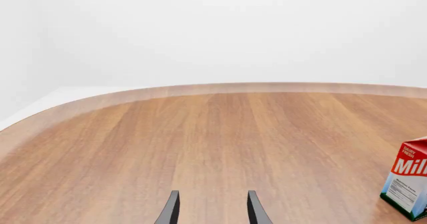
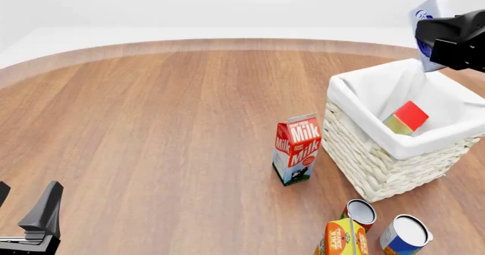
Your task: Pick up the cream cheese box and the butter, and put them in the basket.
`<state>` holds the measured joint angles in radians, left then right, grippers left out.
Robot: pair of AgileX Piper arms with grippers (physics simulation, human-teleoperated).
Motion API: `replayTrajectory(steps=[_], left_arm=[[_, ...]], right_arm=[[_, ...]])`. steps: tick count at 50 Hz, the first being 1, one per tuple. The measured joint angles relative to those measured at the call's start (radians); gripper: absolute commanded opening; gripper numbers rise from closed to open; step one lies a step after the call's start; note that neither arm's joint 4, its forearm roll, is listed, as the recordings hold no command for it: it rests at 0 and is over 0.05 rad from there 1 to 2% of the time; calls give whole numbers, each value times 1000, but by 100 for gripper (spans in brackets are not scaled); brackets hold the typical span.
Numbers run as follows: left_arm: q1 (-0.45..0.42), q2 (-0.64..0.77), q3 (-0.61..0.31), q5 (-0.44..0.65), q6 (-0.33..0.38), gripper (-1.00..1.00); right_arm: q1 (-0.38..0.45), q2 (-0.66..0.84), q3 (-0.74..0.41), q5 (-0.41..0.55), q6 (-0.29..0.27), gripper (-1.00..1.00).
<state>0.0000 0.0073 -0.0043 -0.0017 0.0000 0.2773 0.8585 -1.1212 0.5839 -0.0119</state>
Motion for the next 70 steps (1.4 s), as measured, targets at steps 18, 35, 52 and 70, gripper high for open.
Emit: replayTrajectory(steps=[18,35,52,70], left_arm=[[0,0,0,0,0,100],[0,0,0,0,0,100],[0,0,0,0,0,100],[0,0,0,0,0,100]], right_arm=[[-94,-5,3,-4,0,-100],[-173,-7,41,-17,16,-100],[-212,49,88,-75,32,-100],[-208,118,110,-118,36,-100]])
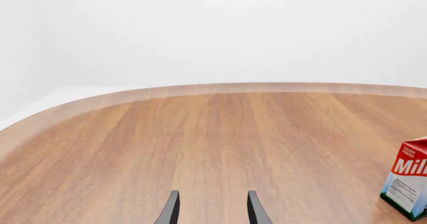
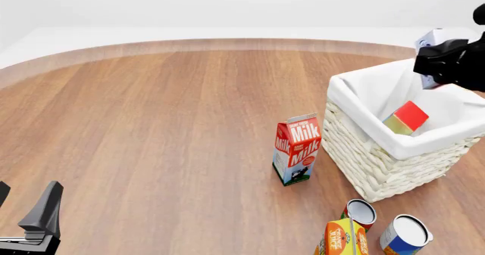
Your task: Pick up the cream cheese box and the butter, and put them in the basket.
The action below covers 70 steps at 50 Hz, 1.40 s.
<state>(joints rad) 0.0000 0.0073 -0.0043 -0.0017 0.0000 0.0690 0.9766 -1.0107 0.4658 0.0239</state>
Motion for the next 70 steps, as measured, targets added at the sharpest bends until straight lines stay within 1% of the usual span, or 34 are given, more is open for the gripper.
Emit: replayTrajectory(steps=[34,70], left_arm=[[0,0,0,0,0,100],[0,0,0,0,0,100]], right_arm=[[-6,82,66,-77,11,-100],[-25,103,118,-100,4,-100]])
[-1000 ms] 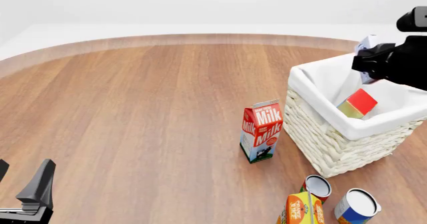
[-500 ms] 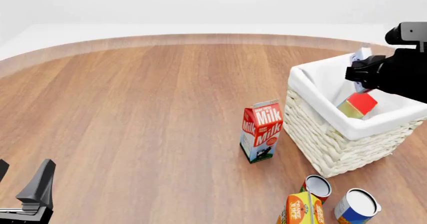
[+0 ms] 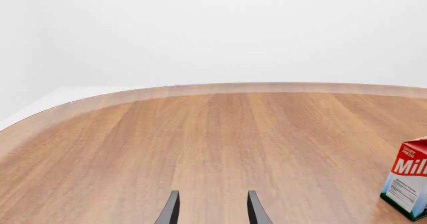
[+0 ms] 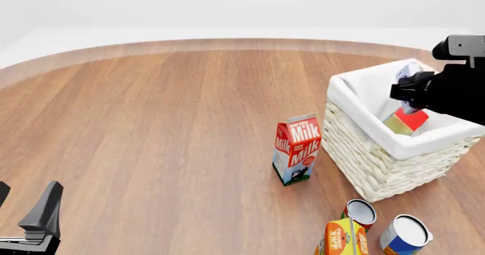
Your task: Pick up the cream cheese box and the butter, and put them in the basket.
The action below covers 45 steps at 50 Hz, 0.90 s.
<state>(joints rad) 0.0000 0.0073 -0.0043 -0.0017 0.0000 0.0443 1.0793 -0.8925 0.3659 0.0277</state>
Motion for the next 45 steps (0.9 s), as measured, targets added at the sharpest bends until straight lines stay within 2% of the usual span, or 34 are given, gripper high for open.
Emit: replayTrajectory(steps=[45], left_arm=[[0,0,0,0,0,100]], right_arm=[[-9,34,31,-37,-6,-100]])
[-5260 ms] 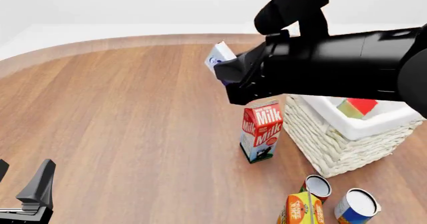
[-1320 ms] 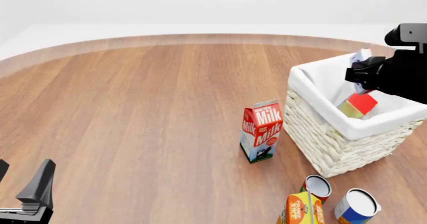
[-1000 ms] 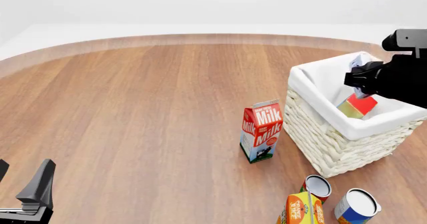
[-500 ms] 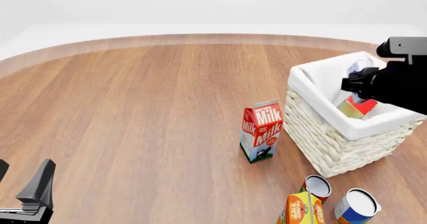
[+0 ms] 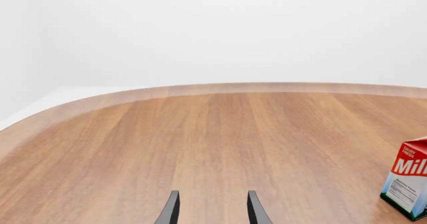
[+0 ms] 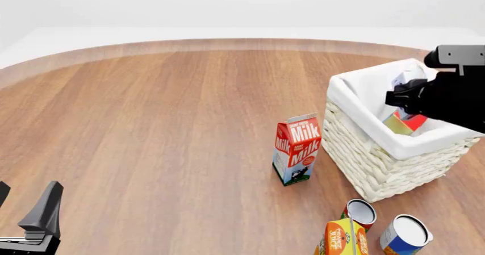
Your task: Pick up the cream cheese box and the butter, and put them in the basket.
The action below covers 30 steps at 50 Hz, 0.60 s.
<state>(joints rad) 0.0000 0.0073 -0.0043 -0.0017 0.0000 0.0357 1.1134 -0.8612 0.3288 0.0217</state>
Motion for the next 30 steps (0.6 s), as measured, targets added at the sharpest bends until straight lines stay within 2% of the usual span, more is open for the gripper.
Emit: replayTrajectory(steps=[30], left_arm=[[0,0,0,0,0,100]], right_arm=[[0,52,-16,-21,1,-100]])
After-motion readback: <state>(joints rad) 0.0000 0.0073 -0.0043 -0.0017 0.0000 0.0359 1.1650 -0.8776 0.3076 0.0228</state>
